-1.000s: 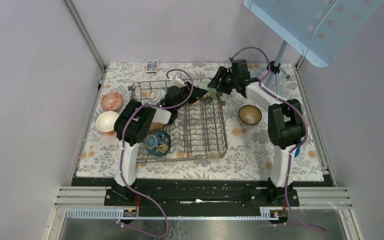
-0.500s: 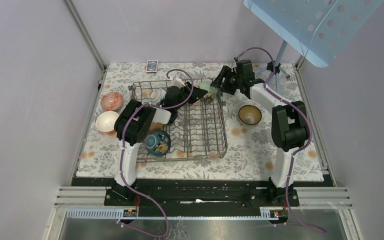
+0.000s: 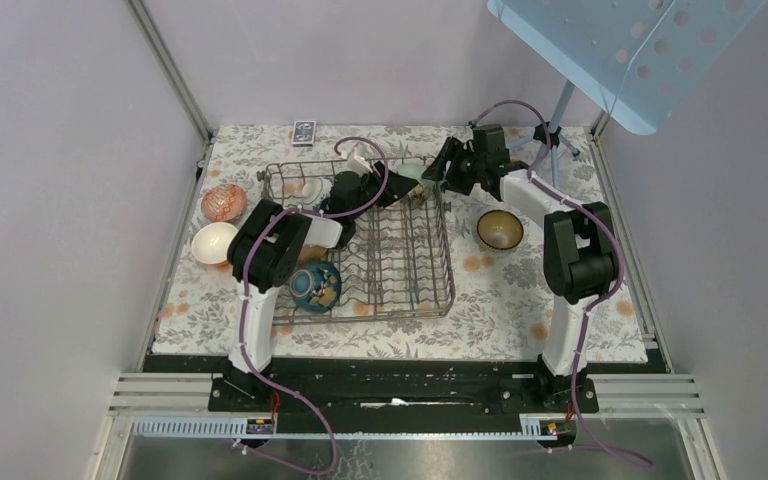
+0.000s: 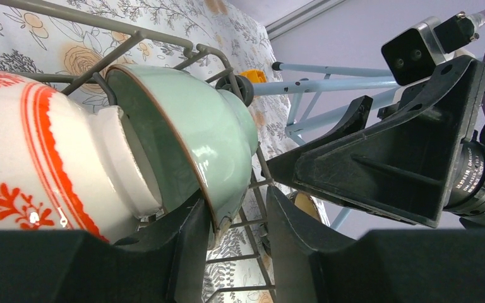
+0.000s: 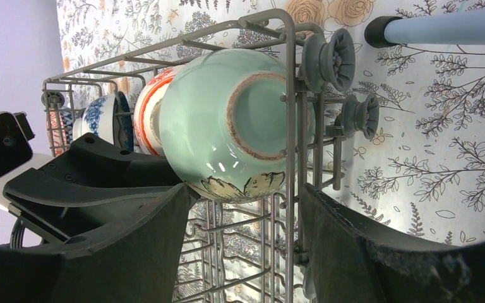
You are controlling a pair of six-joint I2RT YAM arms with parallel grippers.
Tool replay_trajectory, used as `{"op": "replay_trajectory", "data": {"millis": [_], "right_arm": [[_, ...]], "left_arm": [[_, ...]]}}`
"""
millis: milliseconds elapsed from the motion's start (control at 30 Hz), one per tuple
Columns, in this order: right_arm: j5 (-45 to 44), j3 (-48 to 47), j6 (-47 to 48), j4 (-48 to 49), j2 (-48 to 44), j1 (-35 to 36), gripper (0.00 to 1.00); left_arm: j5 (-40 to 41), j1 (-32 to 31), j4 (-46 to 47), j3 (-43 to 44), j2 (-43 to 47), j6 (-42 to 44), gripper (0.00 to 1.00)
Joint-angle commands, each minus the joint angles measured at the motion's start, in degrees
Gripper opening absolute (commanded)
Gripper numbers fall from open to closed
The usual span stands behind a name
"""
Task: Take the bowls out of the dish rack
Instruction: Pick up the bowl from the dish rack.
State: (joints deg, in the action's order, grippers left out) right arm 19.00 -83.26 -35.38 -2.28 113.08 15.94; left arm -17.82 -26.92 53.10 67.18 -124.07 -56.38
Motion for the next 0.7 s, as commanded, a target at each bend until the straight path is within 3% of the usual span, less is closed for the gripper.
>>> {"op": "replay_trajectory", "data": {"millis": [0, 167, 400, 500, 667], "right_arm": [[-0.2, 0.3, 0.8, 0.8, -3.3, -0.2, 0.72], [0.0, 0.8, 0.6, 1.4, -3.5, -0.3, 0.70], [0.2, 1.2, 0.3, 1.6, -3.8, -0.3, 0.70], [0.4, 2.0, -0.3, 1.8, -4.2, -0.5, 0.70], [0.3, 3.8, -1.6, 4.7, -5.8, -1.3, 0.74]], "left_arm": [[-0.4, -0.2, 4.2, 0.9, 4.7, 1.1, 0.41], [-0.2, -0.2, 6.6, -0.2, 5.4, 0.5, 0.21], [-1.7, -0.2, 6.9, 1.8, 4.0, -0.1, 0.14], [-2.2, -0.2, 8.3, 2.3, 3.3, -0.9, 0.01], [-3.6, -0.1, 9.8, 2.5, 4.0, -1.0, 0.00]]}}
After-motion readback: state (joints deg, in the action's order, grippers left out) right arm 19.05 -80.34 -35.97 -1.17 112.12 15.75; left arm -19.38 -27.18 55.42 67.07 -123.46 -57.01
